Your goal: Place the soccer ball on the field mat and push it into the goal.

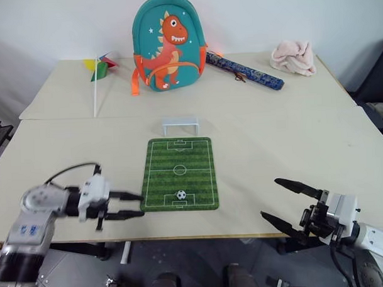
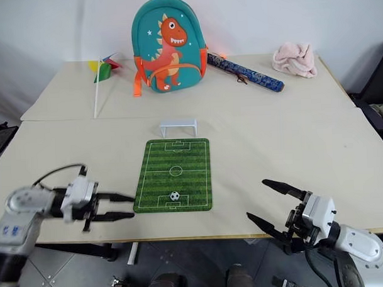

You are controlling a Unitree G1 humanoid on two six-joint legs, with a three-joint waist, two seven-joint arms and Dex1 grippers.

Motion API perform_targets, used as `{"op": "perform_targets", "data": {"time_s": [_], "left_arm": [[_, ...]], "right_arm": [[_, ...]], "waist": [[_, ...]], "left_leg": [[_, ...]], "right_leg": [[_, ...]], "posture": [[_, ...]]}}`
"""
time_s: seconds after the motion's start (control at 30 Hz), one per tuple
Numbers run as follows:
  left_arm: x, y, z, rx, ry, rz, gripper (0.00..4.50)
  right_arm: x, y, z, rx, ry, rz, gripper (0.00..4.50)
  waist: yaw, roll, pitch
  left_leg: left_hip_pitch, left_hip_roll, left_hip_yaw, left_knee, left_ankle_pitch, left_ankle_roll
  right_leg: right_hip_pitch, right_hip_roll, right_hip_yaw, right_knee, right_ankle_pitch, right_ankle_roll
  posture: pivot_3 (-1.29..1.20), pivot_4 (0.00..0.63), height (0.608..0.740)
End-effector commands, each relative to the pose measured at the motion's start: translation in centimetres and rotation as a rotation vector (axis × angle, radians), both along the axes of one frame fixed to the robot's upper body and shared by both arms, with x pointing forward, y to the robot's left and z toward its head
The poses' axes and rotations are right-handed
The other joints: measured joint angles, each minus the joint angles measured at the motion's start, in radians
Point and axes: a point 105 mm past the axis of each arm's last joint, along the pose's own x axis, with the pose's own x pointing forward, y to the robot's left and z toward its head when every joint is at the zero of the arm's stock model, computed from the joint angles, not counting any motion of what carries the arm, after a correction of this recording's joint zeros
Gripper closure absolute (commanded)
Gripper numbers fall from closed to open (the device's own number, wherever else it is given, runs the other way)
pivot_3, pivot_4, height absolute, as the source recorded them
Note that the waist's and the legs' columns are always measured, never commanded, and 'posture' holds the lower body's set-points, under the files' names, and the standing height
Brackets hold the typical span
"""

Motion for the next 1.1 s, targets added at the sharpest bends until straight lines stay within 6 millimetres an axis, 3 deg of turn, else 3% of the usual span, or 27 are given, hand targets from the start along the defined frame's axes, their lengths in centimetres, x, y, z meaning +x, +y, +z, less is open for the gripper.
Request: {"op": "perform_targets", "data": {"time_s": [0.03, 0.1, 0.23, 0.43, 0.57, 0.83, 1.1], "left_arm": [[-0.4, 0.2, 0.4, -0.014, -0.04, 0.015, 3.96], [-0.8, 0.3, -0.3, -0.021, -0.031, 0.033, 4.47], [-2.5, -1.7, -1.1, -0.072, -0.011, -0.007, 4.47], [-2.5, -4.0, 0.0, -0.114, -0.048, -0.048, 4.47], [-1.5, -5.6, 0.5, -0.13, -0.074, -0.075, 4.47], [0.7, -9.7, -0.8, -0.131, -0.091, -0.11, 4.47], [2.1, -11.1, -1.5, -0.131, -0.081, -0.046, 4.47]], "right_arm": [[-1.1, 0.8, 1.2, -0.009, -0.032, 0.102, 0.0], [-2.1, 1.4, 1.1, -0.029, -0.026, 0.175, 0.0], [-3.7, 2.6, 1.7, -0.007, -0.062, 0.322, 0.0], [-3.0, 2.6, 2.3, 0.07, -0.093, 0.303, 0.0], [-2.9, 2.0, 1.3, 0.054, -0.076, 0.292, 0.0], [-3.3, 0.1, -0.8, 0.025, -0.016, 0.228, 0.0], [-3.3, -0.1, -1.0, 0.046, 0.0, 0.157, 0.0]], "waist": [[0.013, -0.001, 0.0], [0.018, -0.001, 0.0], [0.013, -0.001, 0.0], [0.011, -0.001, 0.0], [0.014, -0.001, 0.0], [0.012, -0.001, 0.0], [0.013, -0.001, 0.0]], "left_leg": [[0.0, 0.001, 0.0, 0.0, 0.0, 0.0], [0.0, 0.0, -0.001, 0.001, 0.0, 0.0], [0.0, 0.001, -0.001, 0.0, -0.001, 0.0], [0.001, 0.001, 0.0, 0.001, 0.0, 0.0], [0.0, 0.0, 0.0, 0.0, 0.0, 0.0], [0.0, -0.004, 0.0, 0.0, 0.0, 0.0], [0.001, -0.004, 0.001, 0.001, 0.0, 0.0]], "right_leg": [[0.0, 0.001, 0.0, 0.0, 0.0, 0.0], [0.001, 0.0, -0.001, 0.0, 0.0, 0.0], [0.0, 0.0, -0.001, -0.001, 0.0, 0.0], [0.001, 0.0, 0.0, 0.0, 0.0, 0.0], [0.0, 0.001, 0.0, 0.0, 0.0, 0.0], [0.0, 0.001, -0.001, 0.0, 0.0, 0.0], [0.0, 0.001, 0.0, 0.0, 0.0, 0.0]], "posture": [[0.0, 0.15, 0.74], [0.0, 0.15, 0.74], [0.0, 0.15, 0.74], [0.0, 0.15, 0.74], [0.0, 0.15, 0.74], [0.0, 0.15, 0.74], [0.0, 0.15, 0.74]]}}
